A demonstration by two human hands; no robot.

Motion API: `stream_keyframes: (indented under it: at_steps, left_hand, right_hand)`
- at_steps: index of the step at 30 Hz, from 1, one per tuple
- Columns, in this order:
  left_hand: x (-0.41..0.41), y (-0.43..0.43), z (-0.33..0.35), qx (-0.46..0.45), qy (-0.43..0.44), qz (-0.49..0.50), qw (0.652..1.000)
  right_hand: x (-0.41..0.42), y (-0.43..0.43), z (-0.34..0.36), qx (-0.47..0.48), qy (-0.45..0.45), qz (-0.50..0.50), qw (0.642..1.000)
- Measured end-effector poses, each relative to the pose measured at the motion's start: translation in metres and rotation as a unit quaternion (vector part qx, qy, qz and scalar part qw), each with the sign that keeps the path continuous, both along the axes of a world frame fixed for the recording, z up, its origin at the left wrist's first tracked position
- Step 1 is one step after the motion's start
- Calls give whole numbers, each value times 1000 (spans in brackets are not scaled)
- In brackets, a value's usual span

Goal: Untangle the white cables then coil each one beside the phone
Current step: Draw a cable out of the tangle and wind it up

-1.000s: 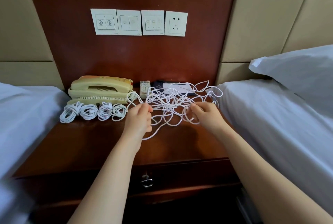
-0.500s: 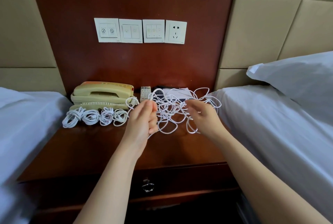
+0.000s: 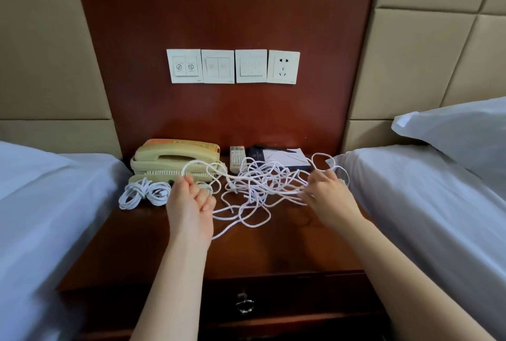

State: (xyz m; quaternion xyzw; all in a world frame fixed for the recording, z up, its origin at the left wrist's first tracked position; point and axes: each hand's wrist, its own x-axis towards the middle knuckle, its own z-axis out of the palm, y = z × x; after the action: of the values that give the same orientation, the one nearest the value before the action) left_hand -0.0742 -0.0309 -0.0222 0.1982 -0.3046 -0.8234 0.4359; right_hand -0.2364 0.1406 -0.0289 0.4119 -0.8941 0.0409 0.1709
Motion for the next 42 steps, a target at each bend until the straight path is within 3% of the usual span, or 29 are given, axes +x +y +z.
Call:
stream_keyframes:
  at_steps: [3,7,14,17,22,27,30,32,34,38,40,42]
  left_hand:
    - [-6,5,-3,-35,-100,-15,994]
    - [-26,13,11,-112,-165,-99,975]
    - [-68,17,71,-291,-251,-178,906]
    - [-80,21,90,-325,-246,-178,896]
    - [-91,29,117,-427,-239,-156,858]
    - [-102,44,131,-535,-272,-178,780]
    - [-112,56,136,-568,-269,-188,755]
    - [-117,62,140,-592,-278,-177,735]
    - [-122,65,143,-574,-270,-170,754]
    - [-130,69,156,-367,-165,-198,894]
    - [-132,71,169,-315,-128,-198,919]
    - [-132,69,181,-281,-104,-196,934]
  right_hand:
    - [4,-5,20,13,-20,37,999]
    - [-13,-14,49,2,-127,71,989]
    - [-42,-10,107,-40,-86,120,988]
    - [-48,-11,131,-63,-107,131,984]
    - [-63,-7,162,-191,-210,126,951]
    - [-62,-7,189,-218,-313,162,910]
    - [-57,-14,201,-247,-441,195,841]
    - [-58,-19,205,-292,-468,209,808]
    - [-60,-22,205,-357,-465,214,782]
    - [-58,-19,181,-409,-476,208,750]
    - [-52,-15,164,-413,-505,216,726]
    - [-45,-10,151,-401,-498,221,737]
